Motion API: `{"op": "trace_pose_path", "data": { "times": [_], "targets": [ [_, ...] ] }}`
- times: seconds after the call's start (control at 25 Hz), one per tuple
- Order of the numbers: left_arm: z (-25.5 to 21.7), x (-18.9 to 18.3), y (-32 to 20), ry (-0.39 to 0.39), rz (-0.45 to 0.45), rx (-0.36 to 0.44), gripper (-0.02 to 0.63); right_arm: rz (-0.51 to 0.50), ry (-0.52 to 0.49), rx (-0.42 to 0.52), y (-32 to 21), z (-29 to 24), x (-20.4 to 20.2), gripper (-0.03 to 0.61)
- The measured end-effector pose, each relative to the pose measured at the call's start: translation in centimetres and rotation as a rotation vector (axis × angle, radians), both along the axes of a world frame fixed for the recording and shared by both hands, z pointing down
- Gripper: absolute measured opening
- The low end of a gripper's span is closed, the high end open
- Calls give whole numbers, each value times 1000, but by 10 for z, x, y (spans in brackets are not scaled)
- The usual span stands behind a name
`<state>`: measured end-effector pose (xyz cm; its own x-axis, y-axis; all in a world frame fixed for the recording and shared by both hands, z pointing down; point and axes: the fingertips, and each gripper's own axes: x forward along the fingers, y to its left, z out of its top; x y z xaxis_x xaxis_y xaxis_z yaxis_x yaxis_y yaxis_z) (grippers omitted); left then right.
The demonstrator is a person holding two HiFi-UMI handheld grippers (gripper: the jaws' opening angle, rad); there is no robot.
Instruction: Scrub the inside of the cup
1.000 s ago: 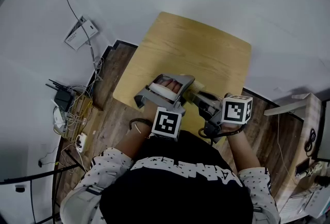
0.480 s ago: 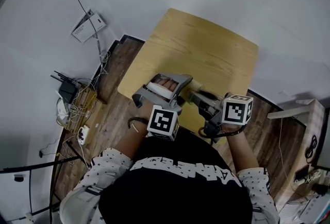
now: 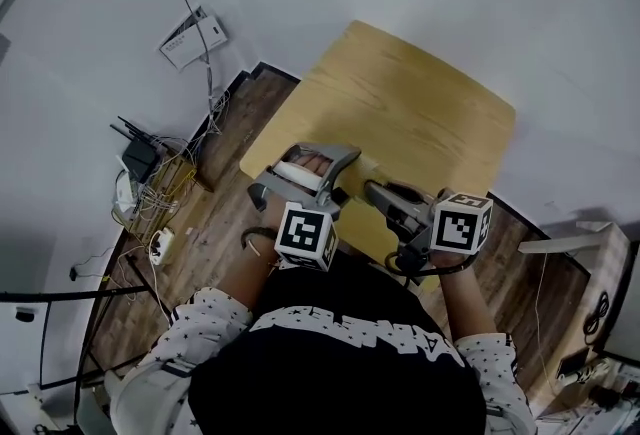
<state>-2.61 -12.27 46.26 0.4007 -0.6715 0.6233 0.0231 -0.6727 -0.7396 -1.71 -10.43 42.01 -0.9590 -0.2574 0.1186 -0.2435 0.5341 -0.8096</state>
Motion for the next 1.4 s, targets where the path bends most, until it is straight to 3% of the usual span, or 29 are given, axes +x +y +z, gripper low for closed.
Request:
{"op": "trace_pose_path", "data": {
  "times": [0.2,0.44,0.96,1.4],
  "targets": [
    [-2,-23,-1,39,-71,-15,353,-5,-9,27,2,-5,-5,54],
    [-1,-32,-20,120,-81,-51,354,81,27,79,-8,-13,6,55],
    [10,3,-78,277,69,-202,354,532,86,43,-38,-15,81,55],
    [29,53,-103,460,203,-382,354,757,260,48,-33,-6,105,57]
  ]
}}
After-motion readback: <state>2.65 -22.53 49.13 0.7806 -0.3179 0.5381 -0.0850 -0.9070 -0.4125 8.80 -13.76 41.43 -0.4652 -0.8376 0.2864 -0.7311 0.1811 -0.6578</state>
